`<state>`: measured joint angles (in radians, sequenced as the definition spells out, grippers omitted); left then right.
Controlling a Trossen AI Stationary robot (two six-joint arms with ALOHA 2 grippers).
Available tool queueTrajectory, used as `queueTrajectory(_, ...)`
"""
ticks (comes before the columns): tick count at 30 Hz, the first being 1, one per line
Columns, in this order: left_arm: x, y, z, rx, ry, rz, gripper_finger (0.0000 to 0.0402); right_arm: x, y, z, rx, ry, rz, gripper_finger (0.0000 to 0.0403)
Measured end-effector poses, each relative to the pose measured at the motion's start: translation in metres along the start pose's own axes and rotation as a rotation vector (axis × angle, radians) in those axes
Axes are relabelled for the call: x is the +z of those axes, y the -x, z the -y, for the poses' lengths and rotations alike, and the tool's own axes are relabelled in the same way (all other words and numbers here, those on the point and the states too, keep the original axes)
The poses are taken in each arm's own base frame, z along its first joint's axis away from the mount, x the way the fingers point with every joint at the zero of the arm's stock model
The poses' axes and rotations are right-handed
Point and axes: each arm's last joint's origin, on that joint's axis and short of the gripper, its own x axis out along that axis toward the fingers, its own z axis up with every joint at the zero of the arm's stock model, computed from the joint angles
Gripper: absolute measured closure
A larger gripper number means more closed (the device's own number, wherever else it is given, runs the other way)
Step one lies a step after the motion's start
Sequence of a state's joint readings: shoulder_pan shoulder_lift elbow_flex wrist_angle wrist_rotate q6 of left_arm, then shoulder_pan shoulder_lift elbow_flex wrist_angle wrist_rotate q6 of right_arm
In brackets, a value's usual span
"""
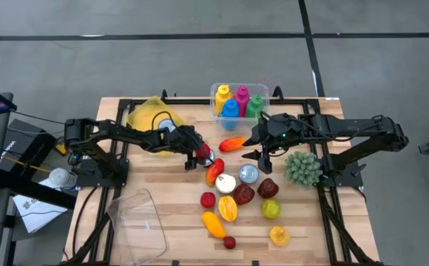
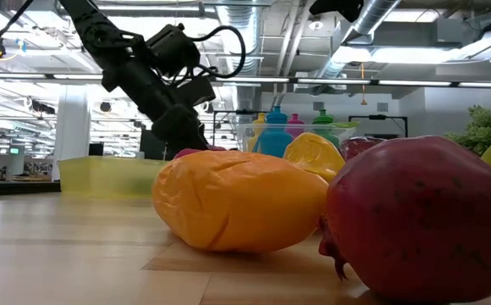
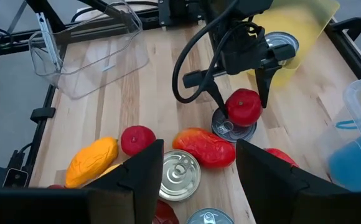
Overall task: Pick & Place Food Item
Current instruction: Put the top red tomato into the transparent bin
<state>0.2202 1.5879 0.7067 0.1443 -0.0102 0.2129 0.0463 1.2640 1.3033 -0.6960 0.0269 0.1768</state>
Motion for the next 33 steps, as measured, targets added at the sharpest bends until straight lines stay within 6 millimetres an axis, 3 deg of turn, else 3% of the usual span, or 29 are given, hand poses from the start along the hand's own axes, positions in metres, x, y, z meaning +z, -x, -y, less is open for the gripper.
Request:
queueTrajectory(8,0.001,0.001,0.002,0.006,0.009,-0.003,0.0121,0.0,0.0,0.0,0.0,0.0,0.0,0.021)
queueTrajectory(12,0.014,0.02,0.003,0.016,0.107,0.07,0.0123,0.0,0.0,0.0,0.0,-0.001,-0.002,0.021)
queueTrajectory(19,0.039,0.096,-0.003,-0.019,0.439,0.276,0.0123,0.0,0.0,0.0,-0.001,0.0,-0.004,0.021)
queueTrajectory(25,0.051,0.171,-0.001,-0.35,0.798,0.506,0.0122,0.0,0.0,0.001,-0.003,0.01,-0.004,0.021)
queueTrajectory(29,0.052,0.21,0.005,-0.512,0.883,0.611,0.0126,0.0,0.0,0.001,-0.004,0.025,-0.003,0.021)
queueTrajectory(33,0.047,0.233,0.012,-0.602,0.911,0.646,0.0126,0.0,0.0,0.001,-0.005,0.03,-0.001,0.021)
